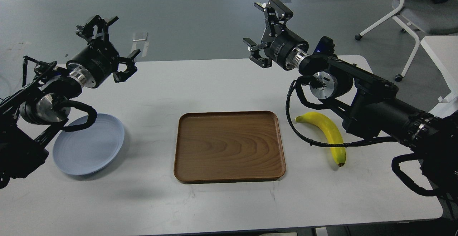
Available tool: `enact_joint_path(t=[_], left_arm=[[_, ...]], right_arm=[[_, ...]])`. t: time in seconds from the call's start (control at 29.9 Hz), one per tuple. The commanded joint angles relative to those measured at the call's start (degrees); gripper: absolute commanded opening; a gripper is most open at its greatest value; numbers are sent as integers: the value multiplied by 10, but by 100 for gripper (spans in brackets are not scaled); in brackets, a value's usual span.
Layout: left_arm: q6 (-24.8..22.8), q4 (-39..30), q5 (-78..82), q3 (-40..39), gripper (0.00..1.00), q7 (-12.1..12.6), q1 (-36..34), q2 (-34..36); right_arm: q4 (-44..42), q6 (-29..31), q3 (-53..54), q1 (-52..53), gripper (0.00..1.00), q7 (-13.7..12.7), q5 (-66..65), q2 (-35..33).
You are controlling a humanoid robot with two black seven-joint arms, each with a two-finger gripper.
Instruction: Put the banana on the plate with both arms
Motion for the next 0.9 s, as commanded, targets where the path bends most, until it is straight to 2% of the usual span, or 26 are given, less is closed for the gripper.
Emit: enact_joint_path(t=[0.0, 0.27, 0.7, 0.87], left_arm=[[1, 0, 1, 5, 98, 2, 0, -4], [1, 2, 2, 6, 98, 1, 0, -15], [2, -4, 3, 8, 98, -1, 0, -15], [28, -4, 9, 9, 98, -1, 0, -18]], right_arm=[[-4, -1, -1, 7, 100, 1, 0, 0], [-9, -7, 0, 11, 100, 8, -1, -2], [-6, 0, 12, 17, 100, 9, -1, -52], [-9, 1, 11, 27, 100, 8, -2, -53]])
